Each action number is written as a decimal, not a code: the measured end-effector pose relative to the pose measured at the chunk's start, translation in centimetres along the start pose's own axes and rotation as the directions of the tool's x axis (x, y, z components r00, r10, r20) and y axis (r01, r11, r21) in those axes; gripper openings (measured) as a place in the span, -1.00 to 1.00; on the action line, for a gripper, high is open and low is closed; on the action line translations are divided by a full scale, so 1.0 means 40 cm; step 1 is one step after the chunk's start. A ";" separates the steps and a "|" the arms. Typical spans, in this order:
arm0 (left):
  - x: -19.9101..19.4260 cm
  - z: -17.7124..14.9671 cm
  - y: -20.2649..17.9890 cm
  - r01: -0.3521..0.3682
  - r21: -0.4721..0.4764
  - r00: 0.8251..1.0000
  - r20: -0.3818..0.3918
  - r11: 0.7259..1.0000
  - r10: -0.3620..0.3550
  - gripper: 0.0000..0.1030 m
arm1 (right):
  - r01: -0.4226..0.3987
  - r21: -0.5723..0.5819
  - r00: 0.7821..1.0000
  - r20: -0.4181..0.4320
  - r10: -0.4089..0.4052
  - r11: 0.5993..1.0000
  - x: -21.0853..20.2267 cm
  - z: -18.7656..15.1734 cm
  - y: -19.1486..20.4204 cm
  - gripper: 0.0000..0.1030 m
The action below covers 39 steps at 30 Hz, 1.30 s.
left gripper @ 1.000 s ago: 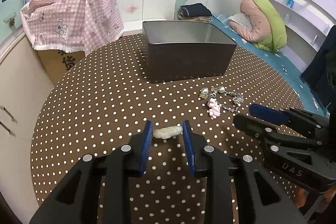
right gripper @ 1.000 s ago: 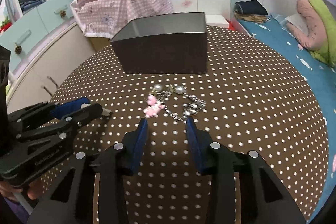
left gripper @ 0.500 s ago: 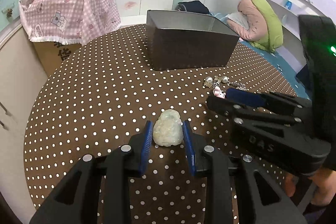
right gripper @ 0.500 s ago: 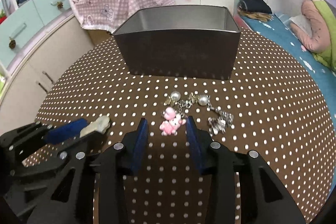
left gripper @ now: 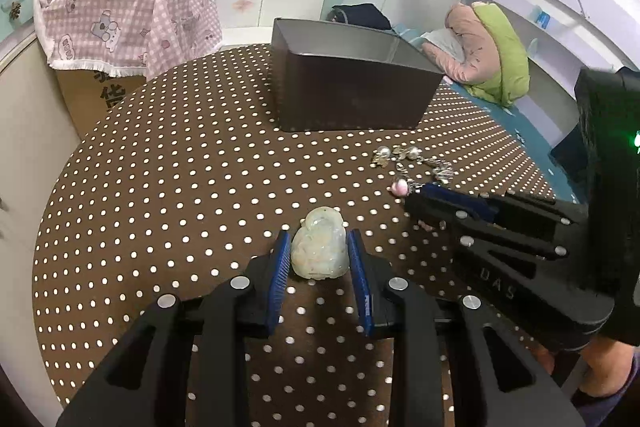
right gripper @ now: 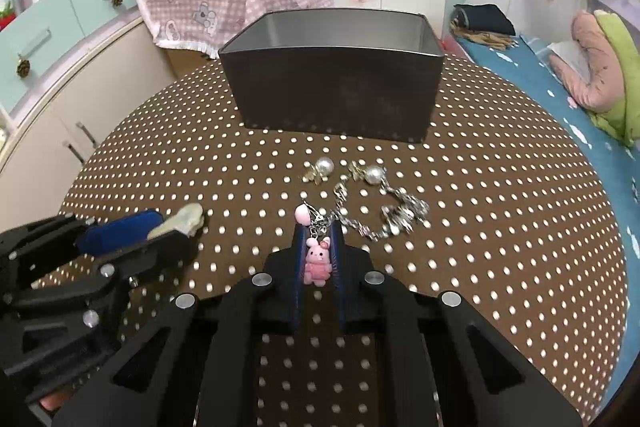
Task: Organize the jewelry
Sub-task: 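Grasp the pink pig charm chain with the right tool and lift it, then carry the chain into the tin box with the right tool while the left tool holds the jade pendant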
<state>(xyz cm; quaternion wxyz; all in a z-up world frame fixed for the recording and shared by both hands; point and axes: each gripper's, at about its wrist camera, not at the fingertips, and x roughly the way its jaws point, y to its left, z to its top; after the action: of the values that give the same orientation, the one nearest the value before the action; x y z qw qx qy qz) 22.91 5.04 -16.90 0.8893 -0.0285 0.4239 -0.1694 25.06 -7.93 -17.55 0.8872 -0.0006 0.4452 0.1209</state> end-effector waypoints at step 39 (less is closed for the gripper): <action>-0.045 -0.001 -0.061 0.034 0.010 0.999 0.011 0.999 -0.034 -0.47 | -0.075 0.115 0.997 0.024 0.073 0.991 -0.120 -0.070 -0.145 -0.58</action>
<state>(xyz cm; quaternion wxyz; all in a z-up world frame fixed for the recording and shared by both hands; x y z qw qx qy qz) 21.17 3.34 -15.12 0.8887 -0.0323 0.4175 -0.1866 21.33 -14.89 -16.07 0.8850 0.0684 0.4424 0.1278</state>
